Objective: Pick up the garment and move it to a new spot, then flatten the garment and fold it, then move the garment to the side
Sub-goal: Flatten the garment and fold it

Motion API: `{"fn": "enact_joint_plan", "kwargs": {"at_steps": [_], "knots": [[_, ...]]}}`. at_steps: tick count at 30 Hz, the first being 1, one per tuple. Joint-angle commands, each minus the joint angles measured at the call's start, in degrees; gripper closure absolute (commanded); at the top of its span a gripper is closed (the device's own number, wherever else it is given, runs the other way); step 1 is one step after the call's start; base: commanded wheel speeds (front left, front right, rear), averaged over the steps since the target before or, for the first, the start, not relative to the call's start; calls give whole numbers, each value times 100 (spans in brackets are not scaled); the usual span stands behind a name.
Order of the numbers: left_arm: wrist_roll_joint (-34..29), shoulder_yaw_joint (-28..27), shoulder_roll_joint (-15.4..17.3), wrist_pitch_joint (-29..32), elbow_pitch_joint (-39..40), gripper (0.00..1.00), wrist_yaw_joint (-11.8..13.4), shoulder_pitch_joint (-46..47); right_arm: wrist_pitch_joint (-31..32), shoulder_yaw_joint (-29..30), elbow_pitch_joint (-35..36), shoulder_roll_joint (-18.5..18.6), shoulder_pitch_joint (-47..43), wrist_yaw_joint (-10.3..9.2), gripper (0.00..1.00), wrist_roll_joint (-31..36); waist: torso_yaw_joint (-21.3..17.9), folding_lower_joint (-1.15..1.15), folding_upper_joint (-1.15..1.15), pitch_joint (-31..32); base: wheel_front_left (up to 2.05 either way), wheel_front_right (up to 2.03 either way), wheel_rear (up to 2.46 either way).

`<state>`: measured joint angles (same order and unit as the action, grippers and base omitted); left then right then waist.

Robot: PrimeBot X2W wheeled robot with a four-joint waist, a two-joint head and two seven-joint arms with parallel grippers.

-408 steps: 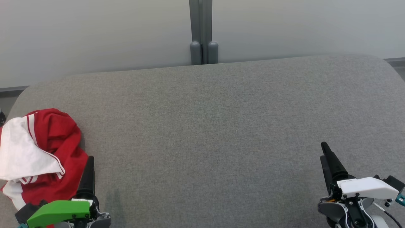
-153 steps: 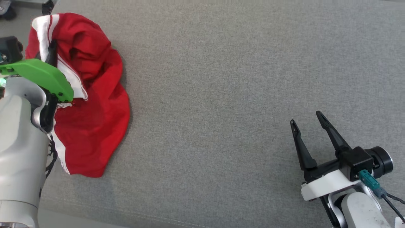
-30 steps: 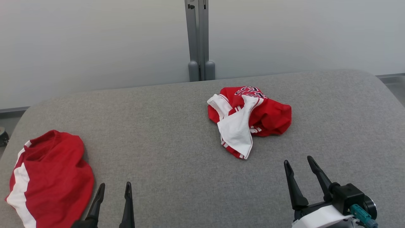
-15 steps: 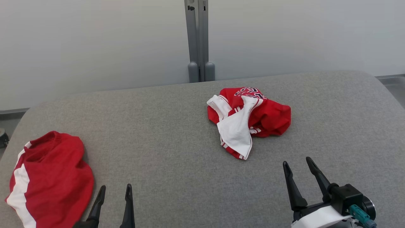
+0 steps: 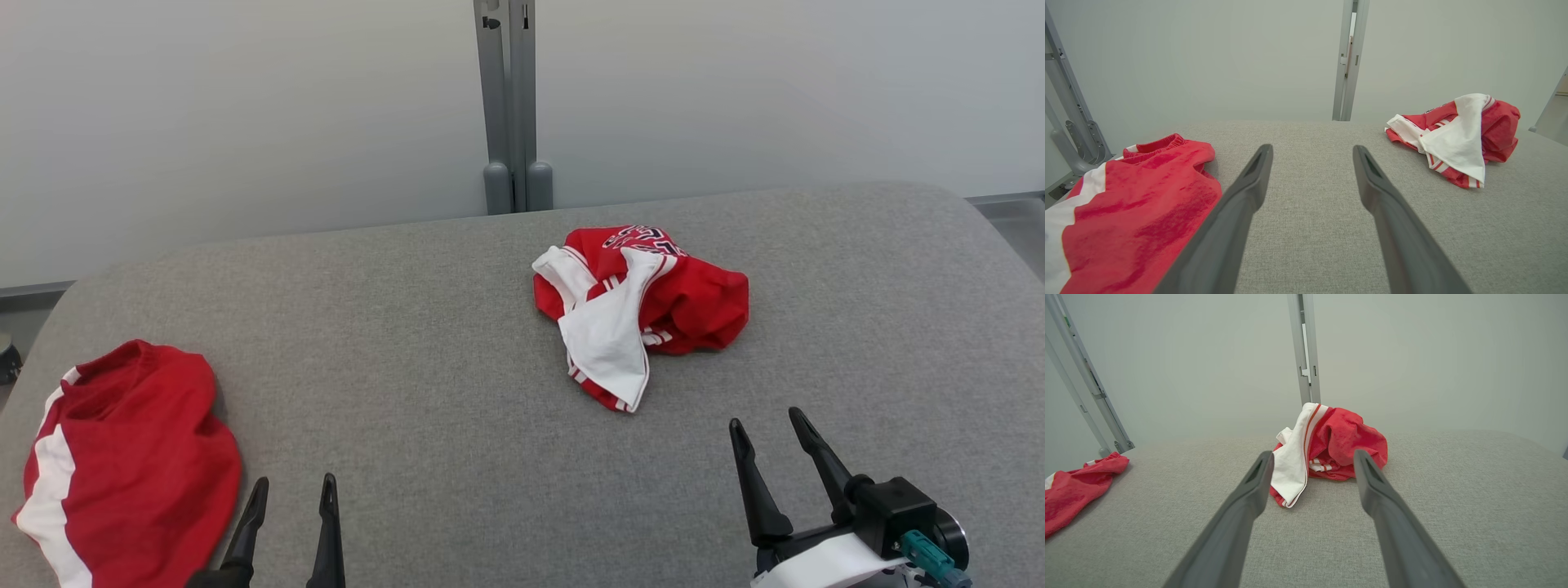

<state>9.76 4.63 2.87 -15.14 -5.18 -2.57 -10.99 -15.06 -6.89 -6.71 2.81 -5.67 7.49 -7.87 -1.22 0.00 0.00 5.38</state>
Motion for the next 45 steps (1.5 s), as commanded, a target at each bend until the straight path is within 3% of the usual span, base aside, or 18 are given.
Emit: {"fn": "enact_joint_plan", "kwargs": {"at_steps": [1,19,27,38,45], "knots": [[-42,-2,4,-1,3,0,-28,21,-13,-9,10,11,-81,1,0,-29,-6,0,0,-3,0,0,0],[86,687,5,-1,-595,0,-177,722,-13,32,70,11,257,1,0,165,-286,0,0,-618,0,0,0],[-107,1556,11,-3,-1427,0,-334,1880,-13,58,168,40,698,1,0,207,-588,0,0,-1410,0,0,0],[116,3108,18,-3,-2636,0,-479,3597,-13,104,290,16,1257,1,0,107,-1224,0,0,-2374,0,0,0],[93,3506,19,-2,-3218,0,-419,4430,-13,106,355,5,1481,1,0,-40,-1467,0,0,-2894,0,0,0]]}}
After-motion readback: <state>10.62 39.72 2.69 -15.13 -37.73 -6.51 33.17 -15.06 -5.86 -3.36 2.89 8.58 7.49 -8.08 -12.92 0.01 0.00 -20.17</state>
